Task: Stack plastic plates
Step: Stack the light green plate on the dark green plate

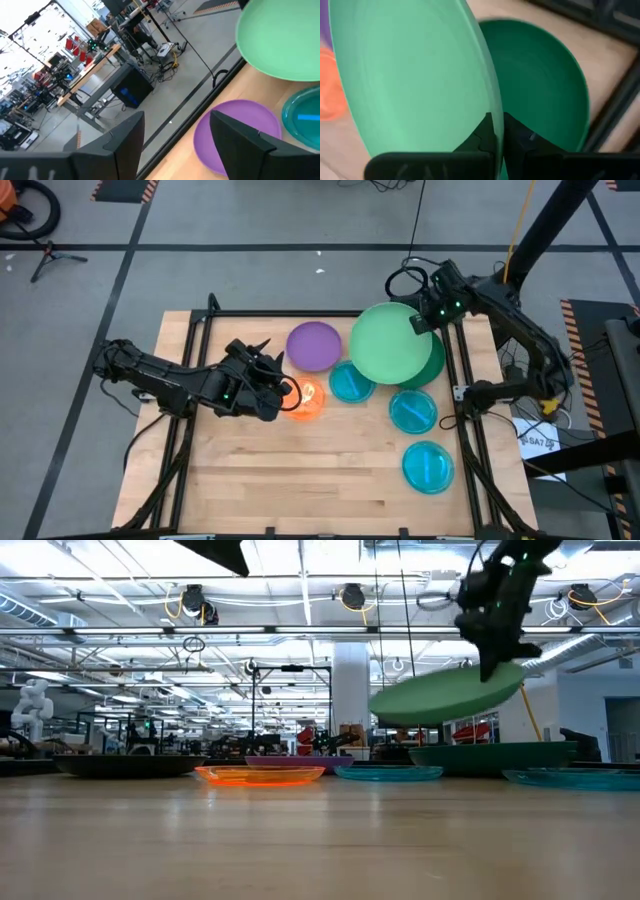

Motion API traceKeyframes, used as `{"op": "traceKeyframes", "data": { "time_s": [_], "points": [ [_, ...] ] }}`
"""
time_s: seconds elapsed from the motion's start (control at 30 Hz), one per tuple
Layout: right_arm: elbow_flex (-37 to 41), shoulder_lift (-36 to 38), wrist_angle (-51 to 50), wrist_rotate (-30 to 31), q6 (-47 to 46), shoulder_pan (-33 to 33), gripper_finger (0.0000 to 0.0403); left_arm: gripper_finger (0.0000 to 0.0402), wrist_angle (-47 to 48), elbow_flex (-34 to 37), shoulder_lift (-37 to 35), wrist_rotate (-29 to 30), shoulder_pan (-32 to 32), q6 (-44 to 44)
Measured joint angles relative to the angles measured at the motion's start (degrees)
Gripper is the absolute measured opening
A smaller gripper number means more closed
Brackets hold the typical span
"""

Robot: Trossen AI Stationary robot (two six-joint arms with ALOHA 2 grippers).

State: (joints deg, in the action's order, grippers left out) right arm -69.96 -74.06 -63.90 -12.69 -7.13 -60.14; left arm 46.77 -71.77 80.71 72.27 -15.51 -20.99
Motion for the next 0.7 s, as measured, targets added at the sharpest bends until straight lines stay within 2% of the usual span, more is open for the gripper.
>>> {"op": "traceKeyframes", "data": {
  "time_s": [0.23, 0.43, 0.7],
  "points": [
    [0.05, -6.72, -0.78, -1.01, 2.63, -6.75, 0.001, 0.023, 7.16, 0.0, 0.02, -0.02, 0.0, -8.23],
    [0.08, -8.29, -0.64, -2.41, 3.74, -7.03, 0.002, 0.023, 7.59, 0.0, 0.02, -0.02, 0.0, -8.99],
    [0.05, -8.11, -0.39, -2.19, 3.15, -7.08, 0.0067, 0.023, 7.6, 0.0, 0.04, 0.0, 0.0, -8.92]
  ]
}}
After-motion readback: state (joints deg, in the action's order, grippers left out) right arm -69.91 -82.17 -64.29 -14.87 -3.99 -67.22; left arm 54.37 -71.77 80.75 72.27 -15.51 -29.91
